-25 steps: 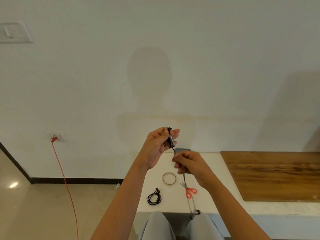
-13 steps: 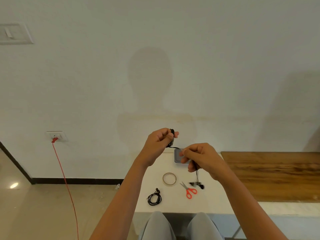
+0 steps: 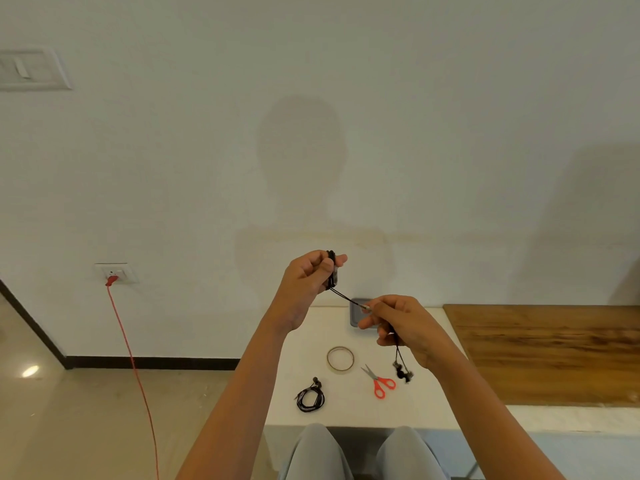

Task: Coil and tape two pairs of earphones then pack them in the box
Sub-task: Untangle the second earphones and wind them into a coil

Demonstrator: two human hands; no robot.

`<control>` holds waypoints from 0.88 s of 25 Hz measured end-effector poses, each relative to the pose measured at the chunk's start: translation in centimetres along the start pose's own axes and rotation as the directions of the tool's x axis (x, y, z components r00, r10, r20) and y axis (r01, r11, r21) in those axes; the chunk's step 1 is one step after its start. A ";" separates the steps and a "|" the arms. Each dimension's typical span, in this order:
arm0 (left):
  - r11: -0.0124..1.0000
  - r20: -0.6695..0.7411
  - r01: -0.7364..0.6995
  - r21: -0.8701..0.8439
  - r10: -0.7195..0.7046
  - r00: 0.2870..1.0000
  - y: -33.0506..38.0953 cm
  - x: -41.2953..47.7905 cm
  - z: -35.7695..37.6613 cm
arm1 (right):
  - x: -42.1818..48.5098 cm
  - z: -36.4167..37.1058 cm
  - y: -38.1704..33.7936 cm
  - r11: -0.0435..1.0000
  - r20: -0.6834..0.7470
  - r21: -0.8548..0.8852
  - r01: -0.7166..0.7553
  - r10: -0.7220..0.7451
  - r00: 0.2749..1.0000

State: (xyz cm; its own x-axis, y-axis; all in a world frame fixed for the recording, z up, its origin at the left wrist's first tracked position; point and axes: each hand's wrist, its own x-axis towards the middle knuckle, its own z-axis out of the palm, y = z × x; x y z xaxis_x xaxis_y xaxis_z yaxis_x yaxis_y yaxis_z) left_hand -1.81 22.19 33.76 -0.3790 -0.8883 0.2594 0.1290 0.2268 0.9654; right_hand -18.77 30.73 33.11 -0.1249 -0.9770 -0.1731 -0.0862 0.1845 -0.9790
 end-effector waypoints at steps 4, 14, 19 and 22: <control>0.999 0.001 0.015 -0.050 -0.015 1.000 -0.1 0.0 0.2 | 0.2 0.2 0.4 0.999 -0.036 -0.030 -0.019 0.018 0.999; 0.926 0.003 -0.021 0.376 0.022 1.000 -1.3 -0.1 -0.2 | -0.8 -0.9 -1.3 0.999 0.086 -0.022 0.023 -0.021 0.996; 0.903 0.091 -0.020 0.429 -0.021 0.996 -2.1 -0.8 0.3 | -1.3 -1.2 -3.0 0.998 0.112 0.014 0.054 -0.055 0.992; 0.889 0.091 -0.031 0.457 -0.012 0.996 -1.7 -1.0 0.3 | -1.1 -1.3 -3.2 0.999 0.028 0.017 0.039 -0.040 0.999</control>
State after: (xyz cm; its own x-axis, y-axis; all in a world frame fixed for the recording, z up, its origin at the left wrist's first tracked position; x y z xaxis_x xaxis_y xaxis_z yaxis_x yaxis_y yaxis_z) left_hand -1.94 22.78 31.85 -0.4623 -0.8510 0.2493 -0.2920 0.4116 0.8633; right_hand -19.62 31.37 36.60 -0.0932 -0.9862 -0.1369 -0.0747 0.1440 -0.9867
